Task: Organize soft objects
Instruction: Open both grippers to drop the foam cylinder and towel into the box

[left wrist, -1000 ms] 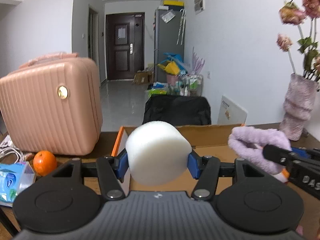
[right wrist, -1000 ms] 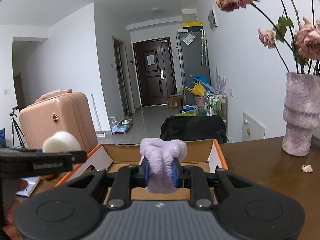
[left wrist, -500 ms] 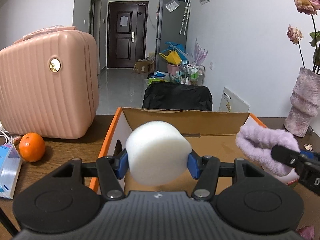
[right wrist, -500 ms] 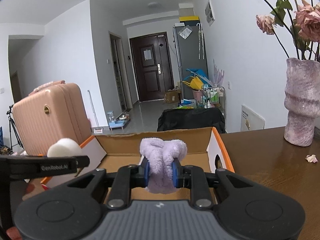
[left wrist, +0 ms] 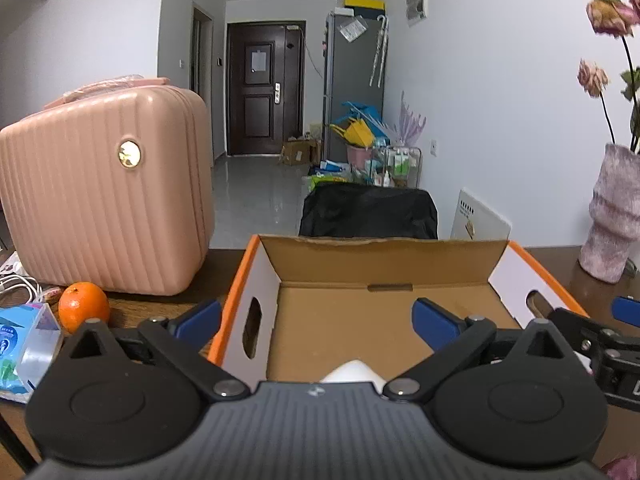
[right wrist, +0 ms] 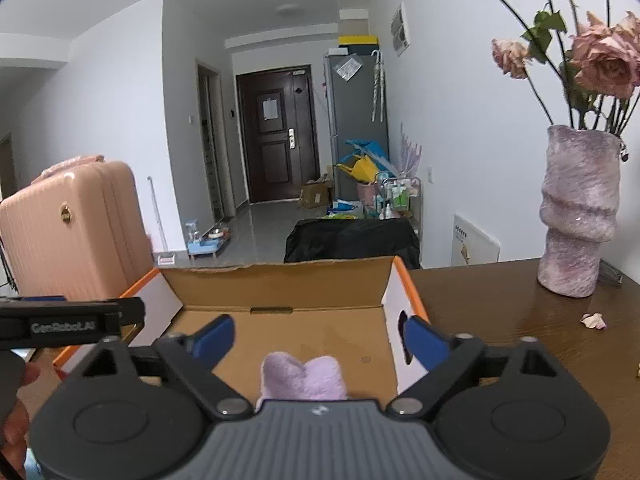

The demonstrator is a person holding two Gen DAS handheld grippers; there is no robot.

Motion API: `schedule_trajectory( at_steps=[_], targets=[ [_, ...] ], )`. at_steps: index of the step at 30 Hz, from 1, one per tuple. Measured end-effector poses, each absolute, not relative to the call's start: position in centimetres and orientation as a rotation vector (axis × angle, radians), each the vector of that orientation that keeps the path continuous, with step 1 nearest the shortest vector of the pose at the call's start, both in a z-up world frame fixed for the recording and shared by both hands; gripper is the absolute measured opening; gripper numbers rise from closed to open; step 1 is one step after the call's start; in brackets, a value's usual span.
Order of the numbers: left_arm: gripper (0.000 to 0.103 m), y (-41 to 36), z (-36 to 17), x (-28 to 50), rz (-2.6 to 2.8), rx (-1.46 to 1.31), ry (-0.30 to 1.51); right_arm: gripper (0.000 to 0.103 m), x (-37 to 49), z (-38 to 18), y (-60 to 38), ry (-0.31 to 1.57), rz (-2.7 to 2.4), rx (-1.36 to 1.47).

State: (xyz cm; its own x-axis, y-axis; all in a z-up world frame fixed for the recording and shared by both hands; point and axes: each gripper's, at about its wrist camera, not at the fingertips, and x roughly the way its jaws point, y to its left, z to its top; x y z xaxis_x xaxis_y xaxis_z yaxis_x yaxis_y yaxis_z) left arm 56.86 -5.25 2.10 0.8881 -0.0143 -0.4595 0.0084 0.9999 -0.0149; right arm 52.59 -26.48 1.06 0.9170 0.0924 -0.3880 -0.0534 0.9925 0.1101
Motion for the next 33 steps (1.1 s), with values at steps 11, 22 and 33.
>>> schedule_trajectory(
  at_steps=[11, 22, 33],
  targets=[
    [0.103, -3.6, 3.4, 56.0, 0.01, -0.056, 0.45, 0.103, 51.9, 1.8, -27.0, 0.395, 0.073, 0.126],
    [0.103, -2.0, 5.3, 52.9, -0.002, -0.055, 0.388, 0.103, 49.3, 3.0, -26.6, 0.35, 0.11, 0.105],
    [0.103, -1.3, 5.2, 48.7, -0.017, -0.015, 0.371, 0.103, 45.2, 3.2, -26.6, 0.314, 0.134, 0.073]
  ],
)
